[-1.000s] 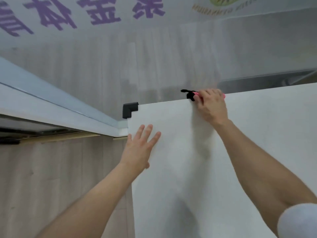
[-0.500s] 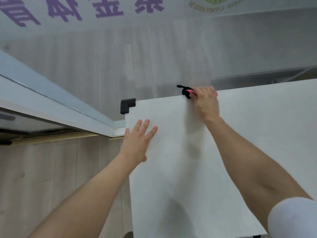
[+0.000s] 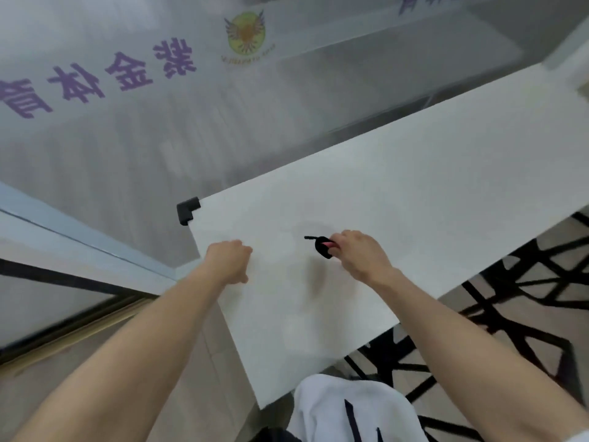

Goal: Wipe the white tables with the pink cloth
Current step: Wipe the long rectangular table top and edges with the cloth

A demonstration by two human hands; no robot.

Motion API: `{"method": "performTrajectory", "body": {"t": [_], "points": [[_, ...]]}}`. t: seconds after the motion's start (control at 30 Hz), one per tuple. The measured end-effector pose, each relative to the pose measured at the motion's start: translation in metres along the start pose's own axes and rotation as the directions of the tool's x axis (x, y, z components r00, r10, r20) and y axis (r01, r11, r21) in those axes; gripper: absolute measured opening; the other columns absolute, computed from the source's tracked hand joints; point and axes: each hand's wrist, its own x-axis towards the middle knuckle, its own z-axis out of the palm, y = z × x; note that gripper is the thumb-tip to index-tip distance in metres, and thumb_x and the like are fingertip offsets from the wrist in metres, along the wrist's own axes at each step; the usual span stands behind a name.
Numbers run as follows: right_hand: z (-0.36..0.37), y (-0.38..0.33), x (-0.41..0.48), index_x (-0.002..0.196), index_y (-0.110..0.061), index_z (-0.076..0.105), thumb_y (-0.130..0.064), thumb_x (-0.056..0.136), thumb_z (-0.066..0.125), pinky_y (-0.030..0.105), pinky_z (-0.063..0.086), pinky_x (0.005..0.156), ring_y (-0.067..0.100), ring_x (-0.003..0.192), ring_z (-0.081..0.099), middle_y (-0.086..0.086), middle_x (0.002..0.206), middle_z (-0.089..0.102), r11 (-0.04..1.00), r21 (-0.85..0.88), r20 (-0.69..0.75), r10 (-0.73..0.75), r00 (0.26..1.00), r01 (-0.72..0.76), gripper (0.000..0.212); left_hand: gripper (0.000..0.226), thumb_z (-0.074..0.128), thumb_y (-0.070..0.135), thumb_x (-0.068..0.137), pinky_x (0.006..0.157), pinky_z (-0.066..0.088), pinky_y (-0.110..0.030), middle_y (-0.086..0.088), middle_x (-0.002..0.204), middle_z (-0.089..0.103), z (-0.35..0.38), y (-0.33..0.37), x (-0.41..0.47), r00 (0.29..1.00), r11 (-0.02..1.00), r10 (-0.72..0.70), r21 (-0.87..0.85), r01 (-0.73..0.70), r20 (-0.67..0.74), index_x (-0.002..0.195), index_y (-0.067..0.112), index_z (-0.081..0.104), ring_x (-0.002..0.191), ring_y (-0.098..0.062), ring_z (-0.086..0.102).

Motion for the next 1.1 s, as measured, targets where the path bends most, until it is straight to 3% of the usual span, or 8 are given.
{"method": "performTrajectory", "body": {"t": [0.17,0.3,0.4,0.57,0.7,0.93,1.1], "points": [[-0.039,0.007,-0.127,0.118,-0.016,0.063,-0.037,0.113,0.049,0.037,0.048,0.066,0.022,0.087,0.056,-0.002,0.097,0.057,0.997,-0.014,-0.2,0.075,0.977,-0.079,0.026,0.061,0.063,0.051,0.104,0.102,0.055,-0.042,-0.001,0.145,0.062,-0.009,0.073,-0.072,0.966,0.966,0.251,0.079,-0.246,-0.064,0.159,0.032,0.046,0.131,-0.027,0.063],[-0.062,0.034,-0.221,0.12,-0.014,0.065,-0.035,0.112,0.054,0.04,0.05,0.062,0.026,0.088,0.06,0.002,0.099,0.06,0.973,-0.026,-0.347,0.206,0.915,-0.229,0.025,0.053,0.058,0.047,0.107,0.102,0.054,-0.043,0.004,0.145,0.063,-0.011,0.137,-0.112,0.904,0.911,0.406,0.13,-0.391,-0.131,0.157,0.033,0.05,0.131,-0.024,0.063],[-0.069,0.069,-0.293,0.124,-0.013,0.067,-0.035,0.11,0.053,0.048,0.057,0.069,0.028,0.094,0.063,0.005,0.104,0.063,0.949,-0.009,-0.397,0.287,0.872,-0.316,0.029,0.048,0.054,0.039,0.109,0.099,0.054,-0.041,0.004,0.144,0.063,-0.021,0.197,-0.137,0.839,0.859,0.507,0.195,-0.473,-0.2,0.157,0.031,0.051,0.13,-0.023,0.062],[-0.086,0.145,-0.379,0.128,-0.02,0.067,-0.035,0.111,0.054,0.044,0.057,0.074,0.026,0.099,0.063,0.002,0.107,0.062,0.893,0.047,-0.45,0.419,0.789,-0.447,0.026,0.04,0.056,0.034,0.106,0.084,0.057,-0.039,0.003,0.129,0.068,-0.054,0.306,-0.156,0.687,0.767,0.642,0.287,-0.574,-0.34,0.146,0.028,0.063,0.115,-0.023,0.067],[-0.088,0.223,-0.432,0.129,-0.023,0.065,-0.037,0.109,0.054,0.046,0.057,0.073,0.025,0.097,0.06,-0.001,0.105,0.059,0.852,0.133,-0.47,0.504,0.725,-0.506,0.027,0.031,0.058,0.033,0.103,0.08,0.058,-0.042,0.003,0.12,0.07,-0.075,0.412,-0.152,0.628,0.723,0.691,0.344,-0.599,-0.359,0.131,0.025,0.069,0.106,-0.024,0.068],[-0.098,0.382,-0.511,0.127,-0.024,0.063,-0.044,0.113,0.047,0.042,0.054,0.073,0.026,0.1,0.061,-0.003,0.112,0.06,0.822,0.184,-0.305,0.569,0.764,-0.539,0.029,0.029,0.059,0.033,0.102,0.076,0.056,-0.038,0.007,0.12,0.068,-0.089,0.598,-0.144,0.646,0.749,0.663,0.332,-0.574,-0.379,0.129,0.03,0.067,0.107,-0.02,0.067],[-0.137,0.486,-0.516,0.125,-0.021,0.064,-0.043,0.113,0.049,0.039,0.045,0.07,0.028,0.099,0.061,-0.001,0.109,0.06,0.859,0.131,-0.308,0.51,0.803,-0.495,0.03,0.035,0.059,0.039,0.105,0.081,0.059,-0.04,0.006,0.124,0.067,-0.114,0.688,-0.133,0.683,0.784,0.62,0.286,-0.55,-0.386,0.138,0.03,0.067,0.11,-0.02,0.067]]}}
